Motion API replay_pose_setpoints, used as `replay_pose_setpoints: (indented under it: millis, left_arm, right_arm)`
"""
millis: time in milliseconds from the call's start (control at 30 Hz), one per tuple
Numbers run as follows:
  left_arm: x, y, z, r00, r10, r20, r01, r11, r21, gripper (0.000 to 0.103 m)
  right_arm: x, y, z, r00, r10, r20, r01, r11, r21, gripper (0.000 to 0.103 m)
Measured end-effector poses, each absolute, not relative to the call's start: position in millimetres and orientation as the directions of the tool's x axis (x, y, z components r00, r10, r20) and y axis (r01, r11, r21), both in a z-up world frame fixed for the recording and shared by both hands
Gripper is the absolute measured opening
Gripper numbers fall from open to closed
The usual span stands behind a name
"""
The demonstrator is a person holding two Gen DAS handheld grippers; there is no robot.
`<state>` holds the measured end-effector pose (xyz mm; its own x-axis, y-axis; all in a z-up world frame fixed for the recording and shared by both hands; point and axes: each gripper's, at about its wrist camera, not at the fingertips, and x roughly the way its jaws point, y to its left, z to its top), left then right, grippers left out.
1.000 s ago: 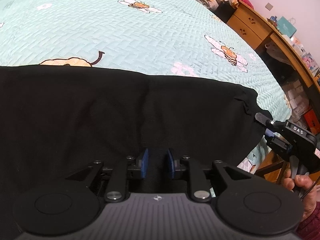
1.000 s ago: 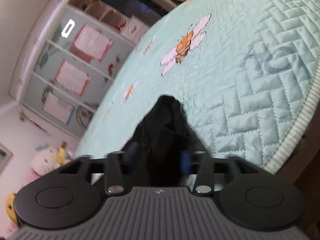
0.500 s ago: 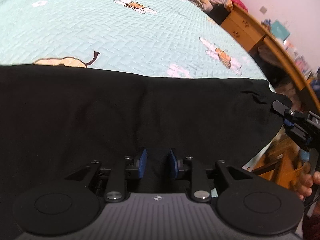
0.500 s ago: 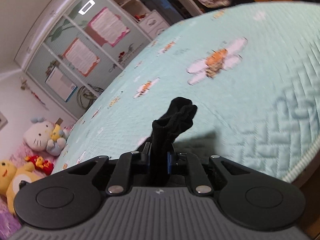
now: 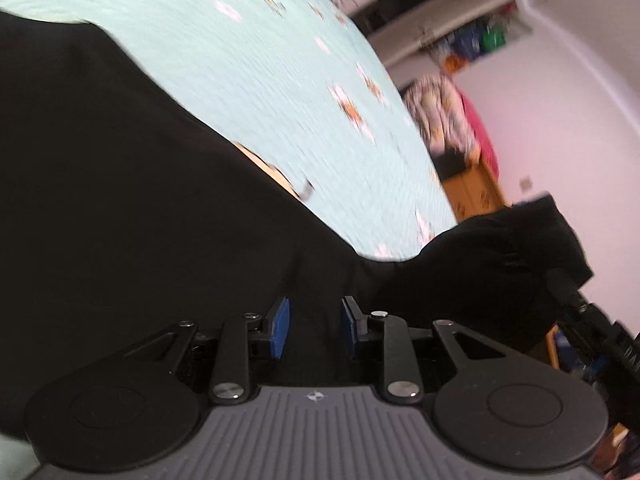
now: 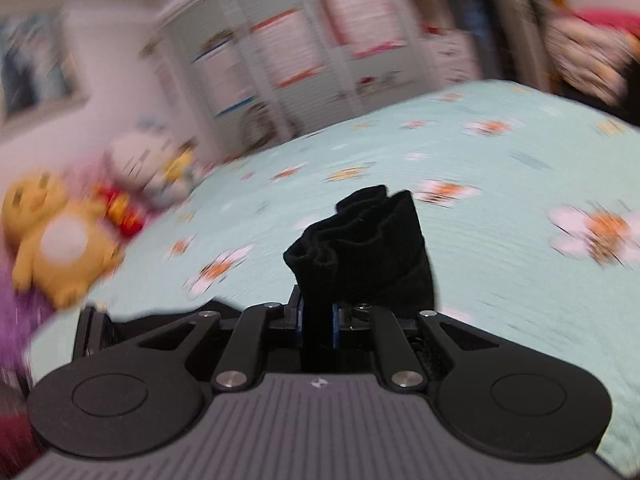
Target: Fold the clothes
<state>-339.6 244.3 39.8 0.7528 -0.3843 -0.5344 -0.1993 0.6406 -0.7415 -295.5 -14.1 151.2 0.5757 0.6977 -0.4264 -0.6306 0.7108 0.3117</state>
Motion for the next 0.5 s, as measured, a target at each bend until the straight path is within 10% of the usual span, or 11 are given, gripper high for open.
replay_pose_setpoints:
  millis: [300, 500]
  left_arm:
    - [-431.2, 336.6, 33.1, 0.816, -0.193, -0.544, -0.359, 0.568, -0.74, 0.033]
    - [-454.9, 338.2, 15.7, 0.823, -0.25, -0.509, -0.329, 0.521, -0.788, 0.034]
  right_arm:
    - [-370.4, 193.5, 51.9, 0.456, 0.636, -0.622, -0.866, 0.478, -0.146, 0.01]
    - [-409.0, 215.3, 26.2, 0.556, 0.58, -0.596, -0.831, 0.413, -0.374, 0.01]
